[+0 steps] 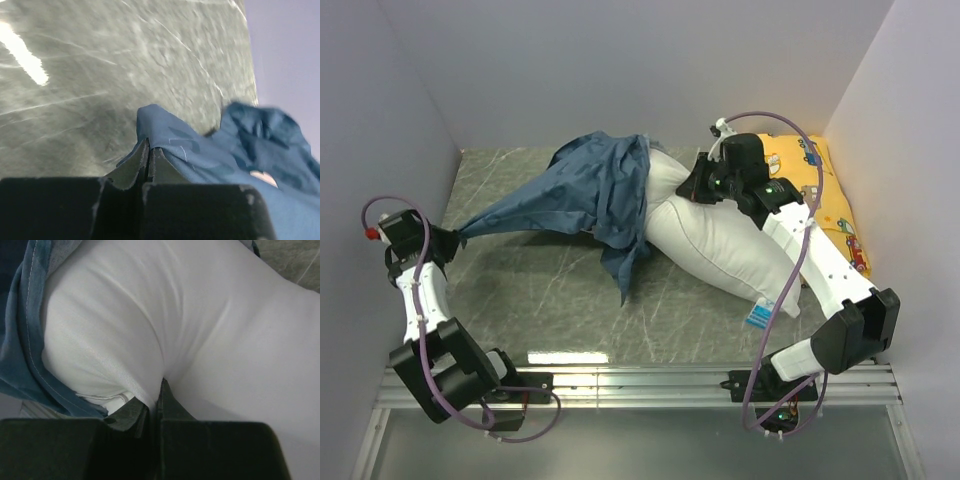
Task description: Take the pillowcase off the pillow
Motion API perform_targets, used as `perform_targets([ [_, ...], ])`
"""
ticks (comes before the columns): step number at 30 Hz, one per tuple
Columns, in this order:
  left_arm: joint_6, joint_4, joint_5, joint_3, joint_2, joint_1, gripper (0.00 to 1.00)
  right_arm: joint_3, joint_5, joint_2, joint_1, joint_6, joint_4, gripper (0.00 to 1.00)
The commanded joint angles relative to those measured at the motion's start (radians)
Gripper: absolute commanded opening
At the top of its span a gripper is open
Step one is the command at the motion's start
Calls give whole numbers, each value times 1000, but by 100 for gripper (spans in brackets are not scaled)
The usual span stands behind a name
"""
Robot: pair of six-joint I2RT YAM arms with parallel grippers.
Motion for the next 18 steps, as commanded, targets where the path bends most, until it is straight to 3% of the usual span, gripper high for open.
perform_targets([
  [1, 76, 91, 154, 64, 12, -14, 1, -6, 67, -51, -46, 4, 45, 0],
  [4, 154, 37, 106, 113, -39, -155, 36, -17, 56, -42, -38, 10, 57, 0],
  [5, 183, 17, 85, 136, -77, -178, 59, -18, 55, -39, -32, 10, 59, 0],
  [7, 202, 0, 84, 155, -135, -230, 77, -18, 58, -32, -30, 10, 60, 0],
  [12, 271, -12, 182, 208, -183, -362, 82, -9, 66, -26, -17, 4, 54, 0],
  [18, 338, 22, 194, 235, -175, -559, 83, 15, 87, -16, -6, -7, 39, 0],
])
